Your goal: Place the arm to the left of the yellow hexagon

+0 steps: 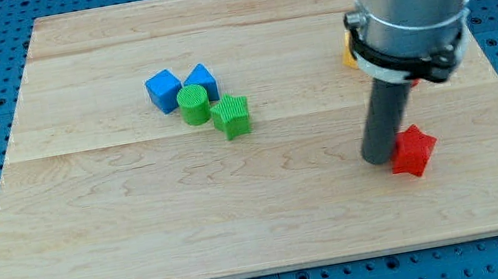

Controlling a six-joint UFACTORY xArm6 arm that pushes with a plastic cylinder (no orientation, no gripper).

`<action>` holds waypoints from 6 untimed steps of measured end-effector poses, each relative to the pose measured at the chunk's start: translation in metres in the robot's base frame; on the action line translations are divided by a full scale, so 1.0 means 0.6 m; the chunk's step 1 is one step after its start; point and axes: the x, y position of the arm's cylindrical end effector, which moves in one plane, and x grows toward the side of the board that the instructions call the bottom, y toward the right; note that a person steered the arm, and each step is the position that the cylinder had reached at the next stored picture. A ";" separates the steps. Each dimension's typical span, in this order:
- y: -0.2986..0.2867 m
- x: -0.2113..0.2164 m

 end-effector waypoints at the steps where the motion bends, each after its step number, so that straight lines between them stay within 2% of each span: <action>1: -0.081 -0.126; 3: -0.124 -0.303; 4: -0.087 -0.359; 5: -0.047 -0.326; 6: -0.043 -0.244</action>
